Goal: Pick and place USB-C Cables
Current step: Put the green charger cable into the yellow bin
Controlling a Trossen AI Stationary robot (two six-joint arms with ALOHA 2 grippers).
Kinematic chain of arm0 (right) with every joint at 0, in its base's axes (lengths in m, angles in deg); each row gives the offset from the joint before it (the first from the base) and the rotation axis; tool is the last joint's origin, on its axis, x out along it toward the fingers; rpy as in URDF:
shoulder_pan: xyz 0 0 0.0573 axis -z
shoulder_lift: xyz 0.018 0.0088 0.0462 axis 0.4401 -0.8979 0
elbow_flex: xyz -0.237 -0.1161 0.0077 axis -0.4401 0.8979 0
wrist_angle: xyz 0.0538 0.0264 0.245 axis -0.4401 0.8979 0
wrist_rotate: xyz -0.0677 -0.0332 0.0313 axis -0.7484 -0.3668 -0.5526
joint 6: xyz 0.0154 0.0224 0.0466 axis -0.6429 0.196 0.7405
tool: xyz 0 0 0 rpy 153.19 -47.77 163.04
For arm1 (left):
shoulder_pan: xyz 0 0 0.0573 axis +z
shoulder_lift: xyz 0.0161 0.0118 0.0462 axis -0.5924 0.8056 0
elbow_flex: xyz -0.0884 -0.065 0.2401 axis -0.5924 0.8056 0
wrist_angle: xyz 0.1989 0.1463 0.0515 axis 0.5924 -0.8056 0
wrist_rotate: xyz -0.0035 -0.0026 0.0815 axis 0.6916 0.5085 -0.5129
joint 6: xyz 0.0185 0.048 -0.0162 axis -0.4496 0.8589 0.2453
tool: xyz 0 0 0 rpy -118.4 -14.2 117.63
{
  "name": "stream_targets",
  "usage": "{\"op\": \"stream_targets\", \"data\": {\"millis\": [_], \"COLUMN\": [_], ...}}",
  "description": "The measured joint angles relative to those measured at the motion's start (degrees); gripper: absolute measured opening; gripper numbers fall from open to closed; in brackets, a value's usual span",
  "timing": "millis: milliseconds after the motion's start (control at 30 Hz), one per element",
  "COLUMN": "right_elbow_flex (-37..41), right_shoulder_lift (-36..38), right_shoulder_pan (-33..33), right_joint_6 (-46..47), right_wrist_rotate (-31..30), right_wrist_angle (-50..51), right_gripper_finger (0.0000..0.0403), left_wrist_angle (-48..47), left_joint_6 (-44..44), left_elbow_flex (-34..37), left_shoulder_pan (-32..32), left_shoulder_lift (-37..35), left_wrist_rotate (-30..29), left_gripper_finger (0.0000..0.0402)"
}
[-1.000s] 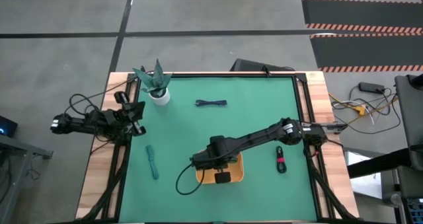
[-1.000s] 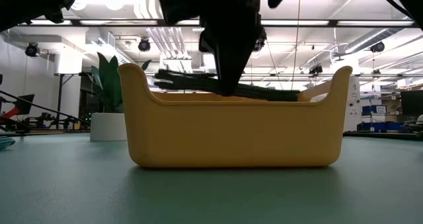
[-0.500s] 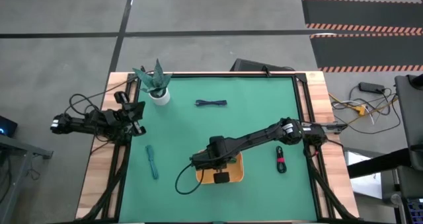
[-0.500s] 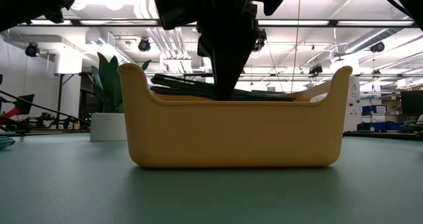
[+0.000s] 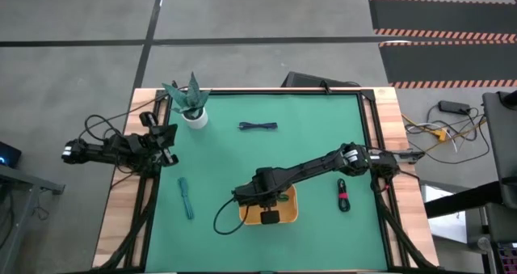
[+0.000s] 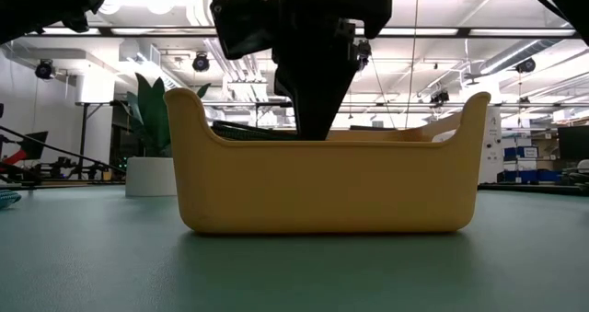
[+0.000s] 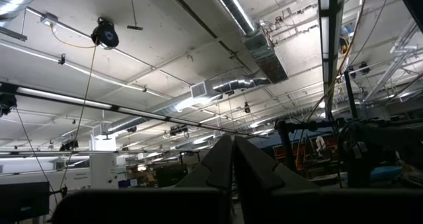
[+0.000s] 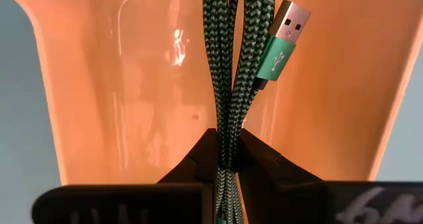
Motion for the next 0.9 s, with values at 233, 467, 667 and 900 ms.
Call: {"op": "stream_targets", "data": {"millis": [233, 467, 667, 900], "right_elbow_flex": [0.6, 1.8, 2.5, 2.9], "right_shoulder_lift": [0.0, 0.0, 0.0, 0.0], "right_shoulder_pan": [0.2, 0.2, 0.5, 0.8], "right_joint_6": [0.6, 0.6, 0.8, 0.8], "right_wrist_rotate": [0.0, 0.2, 1.7, 1.7], "right_wrist_angle": [-0.3, -1.3, -1.7, -2.1], "right_gripper_finger": [0.0027, 0.0027, 0.0027, 0.0027], "left_wrist_angle": [0.0, 0.0, 0.0, 0.0], "left_joint_6": [0.0, 0.0, 0.0, 0.0], "left_elbow_flex": [0.0, 0.0, 0.0, 0.0], "left_shoulder_pan": [0.0, 0.0, 0.0, 0.0], "left_shoulder_lift": [0.0, 0.0, 0.0, 0.0], "left_wrist_rotate": [0.0, 0.0, 0.0, 0.0], "left_gripper_finger": [0.0000, 0.0000, 0.0000, 0.0000]}}
